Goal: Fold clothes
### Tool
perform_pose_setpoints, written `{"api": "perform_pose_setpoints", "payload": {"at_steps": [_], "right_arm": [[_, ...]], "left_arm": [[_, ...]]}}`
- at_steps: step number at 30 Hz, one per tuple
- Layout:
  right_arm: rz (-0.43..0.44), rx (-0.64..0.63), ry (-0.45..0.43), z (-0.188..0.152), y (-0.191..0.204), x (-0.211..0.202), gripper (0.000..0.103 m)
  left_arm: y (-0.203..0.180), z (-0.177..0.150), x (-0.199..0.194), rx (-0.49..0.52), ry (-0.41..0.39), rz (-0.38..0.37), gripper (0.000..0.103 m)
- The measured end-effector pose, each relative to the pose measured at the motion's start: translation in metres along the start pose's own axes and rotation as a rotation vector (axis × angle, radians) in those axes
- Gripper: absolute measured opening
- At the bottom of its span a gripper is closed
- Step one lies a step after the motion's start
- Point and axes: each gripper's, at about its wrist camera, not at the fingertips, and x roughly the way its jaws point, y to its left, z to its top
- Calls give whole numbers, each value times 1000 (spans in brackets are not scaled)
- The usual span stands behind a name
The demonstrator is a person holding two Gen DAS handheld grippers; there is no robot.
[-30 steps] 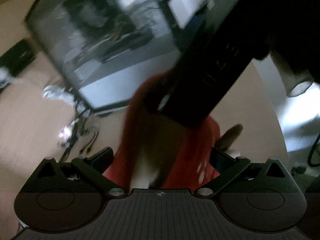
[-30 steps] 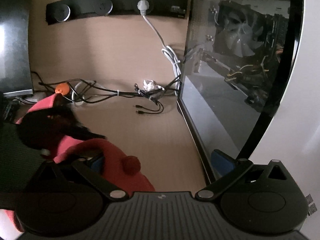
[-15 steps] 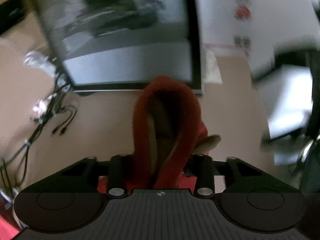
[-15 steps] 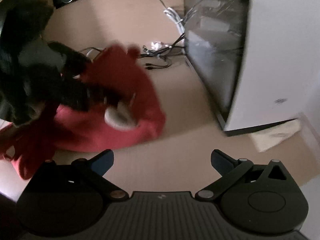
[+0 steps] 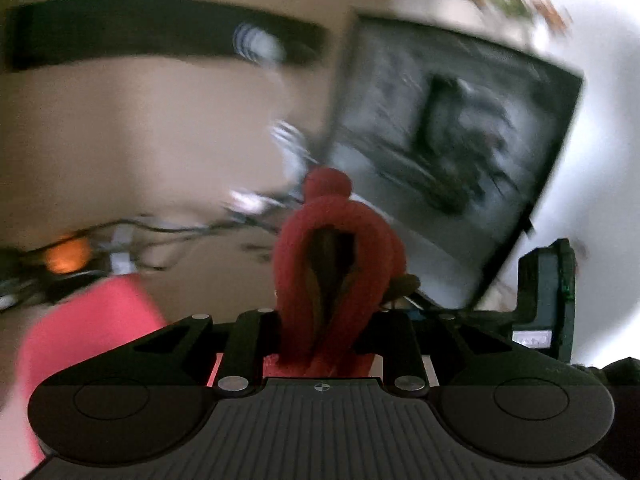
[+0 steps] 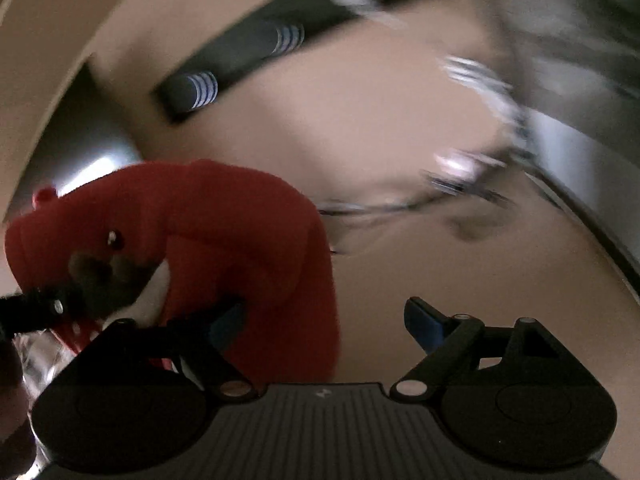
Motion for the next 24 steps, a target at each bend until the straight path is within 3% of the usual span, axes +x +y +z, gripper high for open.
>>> {"api": "perform_pose_setpoints", "payload": {"at_steps": [2,4,8,13,16,18,22,24], "right_arm": [[30,-108,31,9,31,27,87],[37,-230,72,7,63,54,87],[19,-478,191,-14,116,110,87],[-5,-618,302,-42,140,144,88],[-12,-645,334,-43,144,151,89],[-13,-648,331,-40,143,150,89],[-18,-617,297,-30,138,135,90],[-24,-575,265,-20,133,119,91]], "left_arm": [[21,-7,-30,-81,-48,74,30],[49,-26,-55,-193,-68,150,40],[97,-80,-88,-429,-68,275,51],[130,-132,-109,-603,-33,375,61],[129,-134,-130,-591,-68,409,77],[125,-126,-144,-551,-103,427,80],[119,-98,-138,-430,-122,323,82],[114,-93,-123,-387,-89,255,82]]}}
